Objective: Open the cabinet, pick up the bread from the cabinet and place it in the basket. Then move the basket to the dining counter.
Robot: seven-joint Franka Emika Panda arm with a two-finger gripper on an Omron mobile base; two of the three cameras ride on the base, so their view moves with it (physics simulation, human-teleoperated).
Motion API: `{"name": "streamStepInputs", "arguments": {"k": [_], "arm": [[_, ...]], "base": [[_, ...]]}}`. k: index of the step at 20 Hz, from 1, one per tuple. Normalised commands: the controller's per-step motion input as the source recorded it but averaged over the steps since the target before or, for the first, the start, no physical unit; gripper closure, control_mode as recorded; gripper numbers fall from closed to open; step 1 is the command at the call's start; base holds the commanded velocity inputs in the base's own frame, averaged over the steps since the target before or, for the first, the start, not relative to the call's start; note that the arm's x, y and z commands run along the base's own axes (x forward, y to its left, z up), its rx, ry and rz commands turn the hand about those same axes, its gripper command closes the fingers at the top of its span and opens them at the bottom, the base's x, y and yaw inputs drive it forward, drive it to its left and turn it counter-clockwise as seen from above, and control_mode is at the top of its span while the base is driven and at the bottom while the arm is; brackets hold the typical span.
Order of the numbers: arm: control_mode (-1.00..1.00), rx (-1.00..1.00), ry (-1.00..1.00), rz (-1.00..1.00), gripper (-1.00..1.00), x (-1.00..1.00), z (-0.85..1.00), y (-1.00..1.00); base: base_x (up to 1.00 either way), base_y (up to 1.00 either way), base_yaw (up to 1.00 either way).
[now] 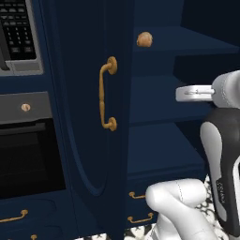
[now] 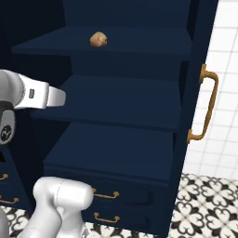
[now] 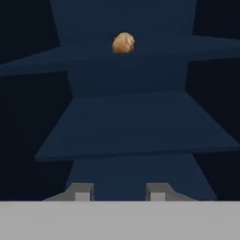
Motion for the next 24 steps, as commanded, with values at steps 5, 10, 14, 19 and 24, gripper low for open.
{"name": "streamStepInputs", "arguments": {"k": [5, 10, 14, 19, 24], "arm": [[-1.00, 0.00, -0.04, 0.01, -1.00, 0.10, 0.00, -0.06], [-1.00, 0.00, -0.06, 0.00, -1.00, 0.12, 0.00, -0.29], [1.00, 0.00, -0.01, 0.00, -1.00, 0.04, 0.00, -0.13], [1.00, 0.00, 0.00, 0.00, -1.00, 0.00, 0.00, 0.00], [1.00, 0.00, 0.00, 0.00, -1.00, 0.00, 0.00, 0.00]], "base": [[0.00, 0.00, 0.00], [0.00, 0.00, 0.00], [-0.09, -0.40, 0.00], [0.39, 0.12, 0.00], [0.98, 0.24, 0.00]]}}
